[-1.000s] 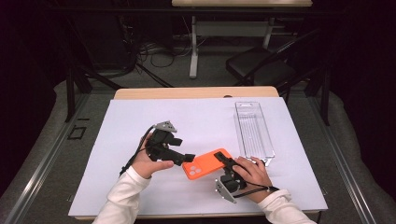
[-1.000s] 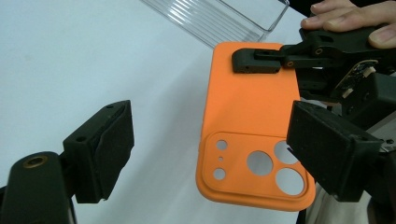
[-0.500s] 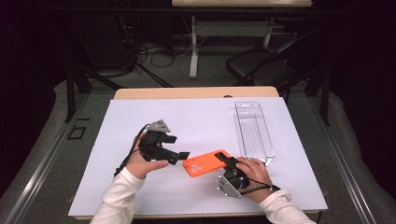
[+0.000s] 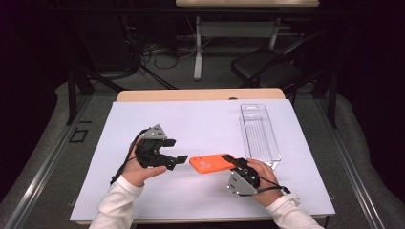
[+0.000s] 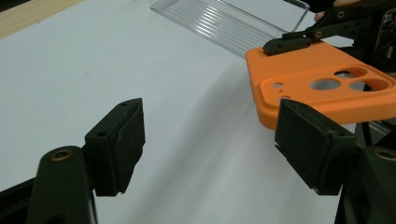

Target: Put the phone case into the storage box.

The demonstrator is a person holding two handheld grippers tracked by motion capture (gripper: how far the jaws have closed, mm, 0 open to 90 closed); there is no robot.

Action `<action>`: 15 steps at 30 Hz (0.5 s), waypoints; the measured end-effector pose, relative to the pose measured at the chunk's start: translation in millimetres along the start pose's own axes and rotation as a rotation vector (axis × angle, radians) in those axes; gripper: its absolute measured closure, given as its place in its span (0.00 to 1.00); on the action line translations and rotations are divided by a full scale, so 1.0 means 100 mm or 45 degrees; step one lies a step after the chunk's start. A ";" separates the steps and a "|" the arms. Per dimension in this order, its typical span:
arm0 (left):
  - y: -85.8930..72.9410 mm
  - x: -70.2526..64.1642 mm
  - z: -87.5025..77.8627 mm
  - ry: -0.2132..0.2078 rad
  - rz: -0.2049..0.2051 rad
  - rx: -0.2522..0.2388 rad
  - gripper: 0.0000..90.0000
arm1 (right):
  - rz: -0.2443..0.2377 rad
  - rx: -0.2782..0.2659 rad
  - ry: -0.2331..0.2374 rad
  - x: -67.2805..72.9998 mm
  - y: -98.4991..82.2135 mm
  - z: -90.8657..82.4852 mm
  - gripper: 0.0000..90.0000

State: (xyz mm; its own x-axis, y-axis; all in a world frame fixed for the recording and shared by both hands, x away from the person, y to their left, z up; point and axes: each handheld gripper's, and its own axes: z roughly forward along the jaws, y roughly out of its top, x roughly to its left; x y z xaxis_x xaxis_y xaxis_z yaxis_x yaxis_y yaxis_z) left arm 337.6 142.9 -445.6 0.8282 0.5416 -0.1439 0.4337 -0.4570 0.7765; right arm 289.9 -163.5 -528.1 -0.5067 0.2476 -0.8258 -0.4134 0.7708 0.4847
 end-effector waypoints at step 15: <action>-0.02 -0.03 0.08 0.004 0.042 -0.040 0.31 | 0.182 -0.052 0.053 -0.02 -0.05 0.02 0.96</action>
State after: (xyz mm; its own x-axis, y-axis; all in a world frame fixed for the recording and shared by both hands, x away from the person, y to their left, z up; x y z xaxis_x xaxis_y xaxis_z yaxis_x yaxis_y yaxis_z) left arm 337.7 136.4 -451.5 0.8408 0.5289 -0.1155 0.3944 -0.4524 0.7999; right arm 294.9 -166.8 -529.6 -0.5929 0.3282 -0.7353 -0.3649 0.7045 0.6087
